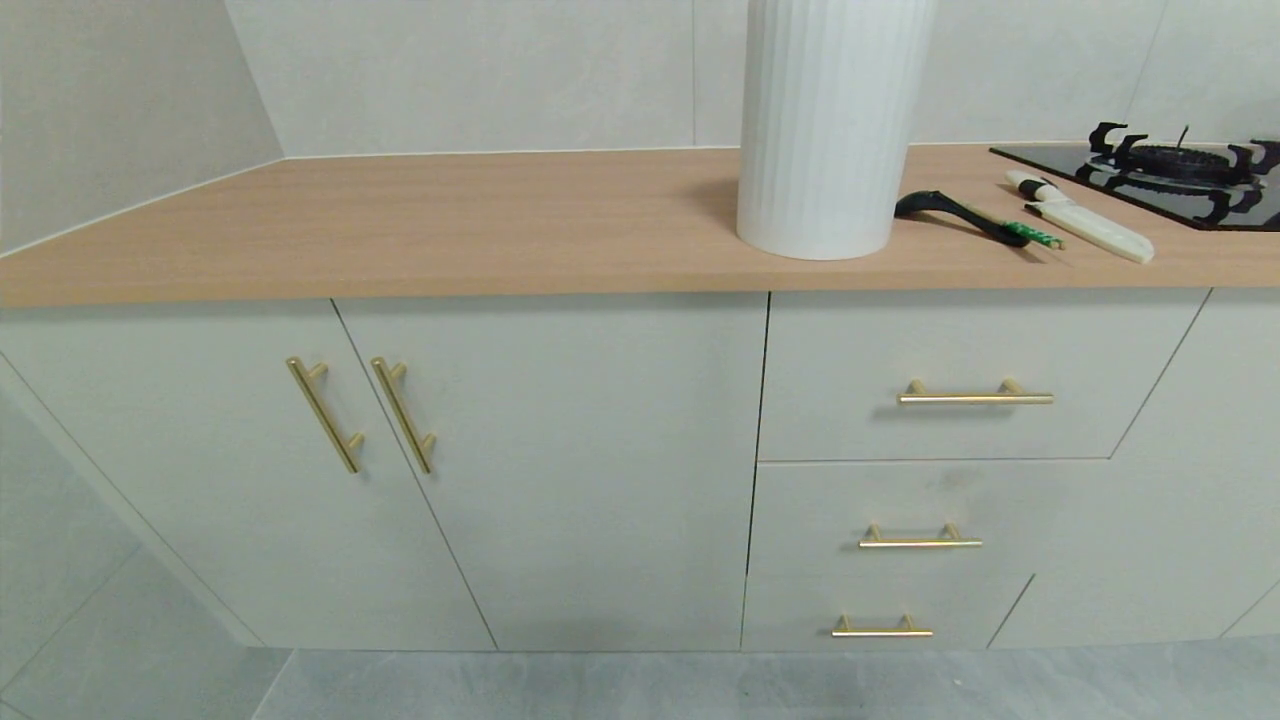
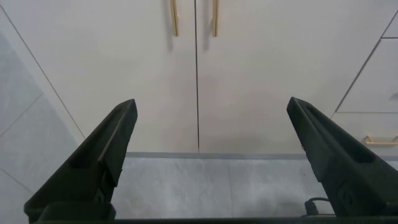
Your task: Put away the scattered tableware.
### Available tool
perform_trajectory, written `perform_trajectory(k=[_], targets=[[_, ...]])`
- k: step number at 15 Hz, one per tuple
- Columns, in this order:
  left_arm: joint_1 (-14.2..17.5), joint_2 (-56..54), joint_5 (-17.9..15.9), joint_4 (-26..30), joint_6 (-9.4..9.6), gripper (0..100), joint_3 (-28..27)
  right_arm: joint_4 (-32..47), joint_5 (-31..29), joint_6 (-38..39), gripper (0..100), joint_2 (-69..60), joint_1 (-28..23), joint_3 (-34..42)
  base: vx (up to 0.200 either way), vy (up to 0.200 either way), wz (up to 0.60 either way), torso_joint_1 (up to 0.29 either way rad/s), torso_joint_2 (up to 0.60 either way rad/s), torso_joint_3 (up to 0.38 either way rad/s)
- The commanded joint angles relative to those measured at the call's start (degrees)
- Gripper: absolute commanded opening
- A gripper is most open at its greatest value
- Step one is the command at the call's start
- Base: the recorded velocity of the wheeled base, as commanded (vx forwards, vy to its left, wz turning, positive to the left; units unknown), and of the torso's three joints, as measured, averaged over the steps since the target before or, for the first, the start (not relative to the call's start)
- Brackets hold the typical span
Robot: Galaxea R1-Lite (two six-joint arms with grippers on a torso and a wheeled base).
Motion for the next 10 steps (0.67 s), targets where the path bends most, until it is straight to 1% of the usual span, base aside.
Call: perform_trajectory(k=[1,2,3,4,5,6,7,9,10], targets=[[0.0,0.1,0.0,0.0,-0.02,100,0.0,0.9,2.5,0.0,100,13.9,1.6,-7.5,0.000,0.000,0.00,0.000,0.00,0.000],[0.0,0.1,0.0,0.0,-0.02,100,0.0,0.8,4.6,0.1,100,19.8,2.4,-8.6,0.000,0.000,0.00,0.000,0.00,0.000],[0.0,0.1,0.0,0.0,-0.02,100,0.0,0.6,5.1,0.3,100,25.9,2.5,-9.8,0.000,0.000,0.00,0.000,0.00,0.000],[0.0,0.1,0.0,0.0,-0.02,100,0.0,0.6,4.1,0.3,100,32.1,2.4,-10.9,0.000,0.000,0.00,0.000,0.00,0.000],[0.0,0.1,0.0,0.0,-0.02,100,0.0,0.5,3.9,0.3,100,33.5,2.4,-11.4,0.000,0.000,0.00,0.000,0.00,0.000],[0.0,0.1,0.0,0.0,-0.02,100,0.0,0.4,3.4,0.3,100,38.8,2.6,-13.5,0.000,0.000,0.00,0.000,0.00,0.000],[0.0,0.1,0.0,0.0,-0.02,100,0.0,-1.1,3.5,0.3,100,46.4,3.6,-16.1,0.000,0.000,0.00,0.000,0.00,0.000],[0.0,0.1,0.0,0.0,-0.02,100,0.0,-6.2,3.5,0.3,100,53.4,5.5,-16.5,0.000,0.000,0.00,0.000,0.00,0.000],[0.0,0.1,0.0,0.0,-0.02,100,0.0,-9.7,3.1,0.4,100,57.5,7.4,-16.6,0.000,0.000,0.00,0.000,0.00,0.000]])
